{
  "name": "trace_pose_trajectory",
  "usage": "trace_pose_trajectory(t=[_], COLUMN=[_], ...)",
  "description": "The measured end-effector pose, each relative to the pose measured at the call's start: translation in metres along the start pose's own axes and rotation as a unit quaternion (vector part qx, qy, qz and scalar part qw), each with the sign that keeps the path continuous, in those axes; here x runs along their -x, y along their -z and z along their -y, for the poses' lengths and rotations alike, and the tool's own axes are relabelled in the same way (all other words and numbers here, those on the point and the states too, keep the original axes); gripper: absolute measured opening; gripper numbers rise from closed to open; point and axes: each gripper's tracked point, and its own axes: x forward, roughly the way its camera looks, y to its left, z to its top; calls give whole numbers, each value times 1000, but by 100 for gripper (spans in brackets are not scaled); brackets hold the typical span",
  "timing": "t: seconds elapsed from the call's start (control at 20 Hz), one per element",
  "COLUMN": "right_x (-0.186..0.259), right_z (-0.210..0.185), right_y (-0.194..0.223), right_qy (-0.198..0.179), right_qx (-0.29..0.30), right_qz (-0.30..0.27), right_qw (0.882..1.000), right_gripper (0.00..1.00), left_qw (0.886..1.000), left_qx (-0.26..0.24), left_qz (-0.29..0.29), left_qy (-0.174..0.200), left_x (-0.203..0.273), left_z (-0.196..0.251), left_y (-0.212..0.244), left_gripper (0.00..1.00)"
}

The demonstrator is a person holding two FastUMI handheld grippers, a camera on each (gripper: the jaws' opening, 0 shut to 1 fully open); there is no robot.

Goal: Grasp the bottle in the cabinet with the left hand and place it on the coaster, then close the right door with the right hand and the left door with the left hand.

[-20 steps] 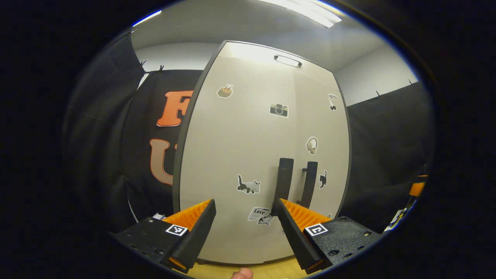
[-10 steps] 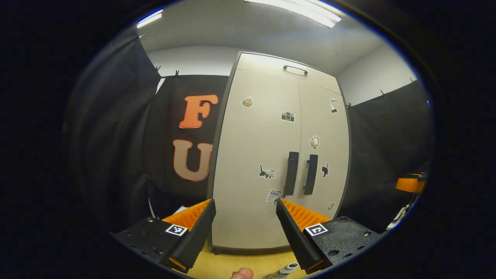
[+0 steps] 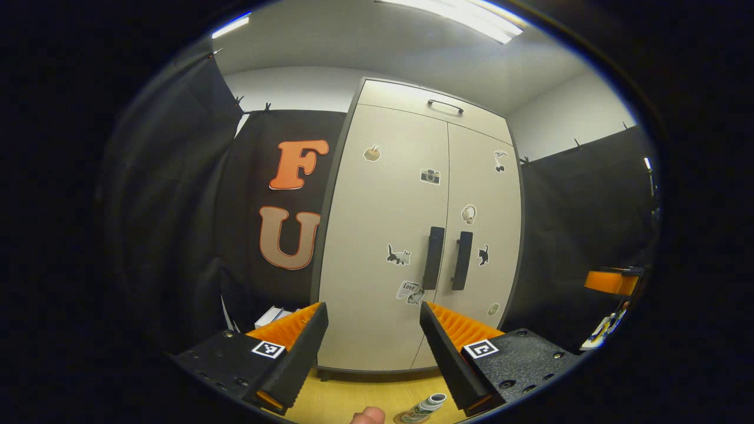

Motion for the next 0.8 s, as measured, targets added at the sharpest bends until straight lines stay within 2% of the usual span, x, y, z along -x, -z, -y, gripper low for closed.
trace_pose_trajectory(t=[0.25,0.35,0.4,0.45,0.8], right_x=[0,1,2,2,1], right_z=[6,13,14,13,13], right_y=[4,6,6,6,4], right_qy=[2,15,16,17,21], right_qx=[-7,-7,-8,-9,-7], right_qz=[-1,-5,-4,-3,0], right_qw=[1000,1000,1000,1000,1000], right_gripper=[94,94,86,94,97], left_qw=[1000,1000,1000,1000,1000], left_qx=[2,2,2,1,9], left_qz=[-2,-1,1,3,4], left_qy=[8,13,15,18,27], left_x=[-1,-2,-2,-3,-3], left_z=[10,15,17,19,24], left_y=[2,1,0,-1,-1], left_gripper=[95,95,95,95,95])
